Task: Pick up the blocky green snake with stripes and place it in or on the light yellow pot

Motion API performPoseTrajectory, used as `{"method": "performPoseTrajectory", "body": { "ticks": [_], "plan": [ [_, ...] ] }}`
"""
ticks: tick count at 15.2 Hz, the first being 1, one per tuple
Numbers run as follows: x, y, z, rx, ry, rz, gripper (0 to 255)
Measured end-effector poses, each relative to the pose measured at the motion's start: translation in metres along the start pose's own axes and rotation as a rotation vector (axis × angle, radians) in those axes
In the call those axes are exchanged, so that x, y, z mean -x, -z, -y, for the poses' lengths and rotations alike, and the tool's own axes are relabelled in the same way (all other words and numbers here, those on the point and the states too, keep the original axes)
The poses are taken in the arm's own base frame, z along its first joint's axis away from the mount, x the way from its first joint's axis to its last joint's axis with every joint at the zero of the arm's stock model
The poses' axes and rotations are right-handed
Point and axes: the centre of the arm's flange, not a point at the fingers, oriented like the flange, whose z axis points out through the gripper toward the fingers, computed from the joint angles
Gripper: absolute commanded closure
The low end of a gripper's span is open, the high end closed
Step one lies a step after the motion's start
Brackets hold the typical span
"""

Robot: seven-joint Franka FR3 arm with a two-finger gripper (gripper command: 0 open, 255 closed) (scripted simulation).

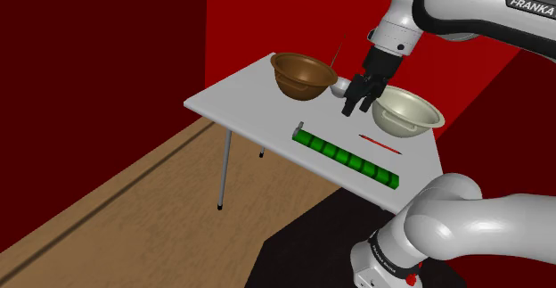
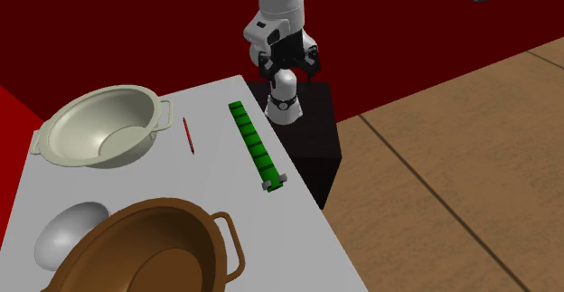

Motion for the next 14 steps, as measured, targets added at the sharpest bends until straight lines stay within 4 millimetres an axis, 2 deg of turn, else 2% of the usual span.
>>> {"method": "performPoseTrajectory", "body": {
  "ticks": [1, 3, 7, 14],
  "plan": [
    [0.0, 0.0, 0.0, 0.0, 0.0, 0.0, 0],
    [-0.001, -0.013, -0.008, 0.011, 0.02, -0.002, 0],
    [0.0, -0.054, -0.033, 0.047, 0.082, -0.009, 0],
    [-0.01, -0.12, -0.084, 0.114, 0.202, -0.022, 0]
  ]
}}
